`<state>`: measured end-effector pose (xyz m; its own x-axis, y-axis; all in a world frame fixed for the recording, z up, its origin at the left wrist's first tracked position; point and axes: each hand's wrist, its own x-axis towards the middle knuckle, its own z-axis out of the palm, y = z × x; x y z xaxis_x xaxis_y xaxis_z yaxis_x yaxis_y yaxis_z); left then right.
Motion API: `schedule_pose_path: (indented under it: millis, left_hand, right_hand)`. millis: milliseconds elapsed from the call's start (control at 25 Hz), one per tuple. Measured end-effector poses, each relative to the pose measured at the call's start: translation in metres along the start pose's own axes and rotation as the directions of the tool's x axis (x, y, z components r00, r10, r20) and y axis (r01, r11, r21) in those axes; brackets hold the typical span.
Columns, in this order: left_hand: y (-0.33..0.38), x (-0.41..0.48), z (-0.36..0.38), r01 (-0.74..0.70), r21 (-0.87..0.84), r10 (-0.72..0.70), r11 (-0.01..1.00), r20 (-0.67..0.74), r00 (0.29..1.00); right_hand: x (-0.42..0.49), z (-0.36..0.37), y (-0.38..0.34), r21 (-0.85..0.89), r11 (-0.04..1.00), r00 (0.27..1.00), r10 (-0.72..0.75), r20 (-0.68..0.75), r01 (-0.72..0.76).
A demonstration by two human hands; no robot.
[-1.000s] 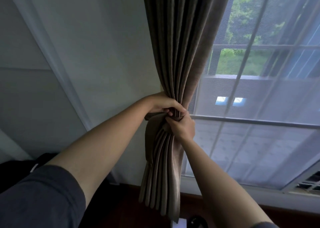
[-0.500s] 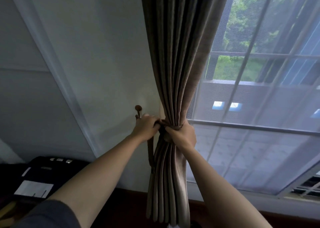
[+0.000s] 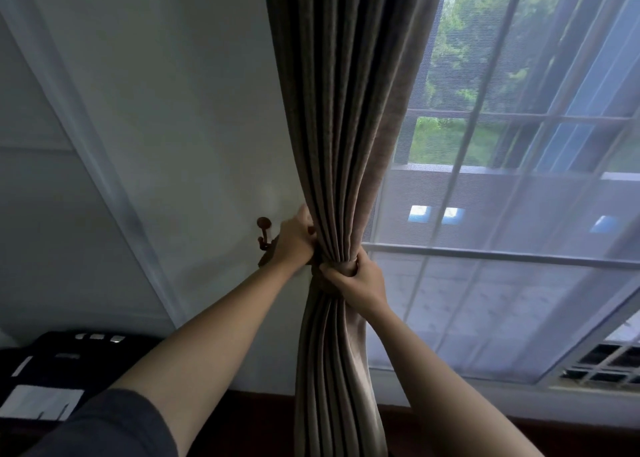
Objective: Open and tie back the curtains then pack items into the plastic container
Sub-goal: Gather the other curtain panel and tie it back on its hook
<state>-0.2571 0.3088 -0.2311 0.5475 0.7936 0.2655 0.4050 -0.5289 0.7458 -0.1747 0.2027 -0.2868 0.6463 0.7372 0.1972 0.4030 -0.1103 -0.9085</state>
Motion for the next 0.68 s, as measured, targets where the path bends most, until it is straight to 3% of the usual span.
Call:
schedule_pose_path:
  millis: [80,160,240,320,400,560,680]
  left_hand:
    - [0.002,-0.005,0.004,0.07,-0.221,-0.062,0.973,0.046,0.997]
    - [-0.004,-0.007,0.002,0.185,-0.349,-0.122,0.919,0.196,0.973]
    - [-0.014,-0.009,-0.002,0.18,-0.338,-0.039,0.924,0.384,0.923]
    - [-0.018,-0.014,-0.006,0.018,-0.169,0.076,0.985,0.532,0.843]
    - [-0.022,-0.016,-0.003,-0.04,-0.094,0.087,0.995,0.564,0.821]
    - [-0.023,-0.016,0.01,0.072,-0.243,0.06,0.967,0.496,0.866]
    - [-0.023,-0.011,0.01,0.129,-0.268,0.037,0.955,0.538,0.842]
  right_hand:
    - [-0.001,-0.001,0.004,0.038,0.999,1.0,-0.007,0.028,0.006]
    - [-0.002,-0.007,0.006,0.057,0.998,0.997,0.0,0.073,-0.005]
    - [0.001,-0.017,0.008,0.058,0.998,0.988,0.026,0.154,-0.036]
    - [0.006,-0.03,0.009,0.127,0.988,0.958,0.043,0.284,-0.082]
    - [0.014,-0.04,0.013,0.135,0.988,0.936,0.025,0.351,-0.077]
    - [0.024,-0.05,0.009,-0.18,0.972,0.947,-0.09,0.308,0.151]
    - [0.029,-0.054,0.004,-0.125,0.966,0.916,-0.166,0.366,0.225]
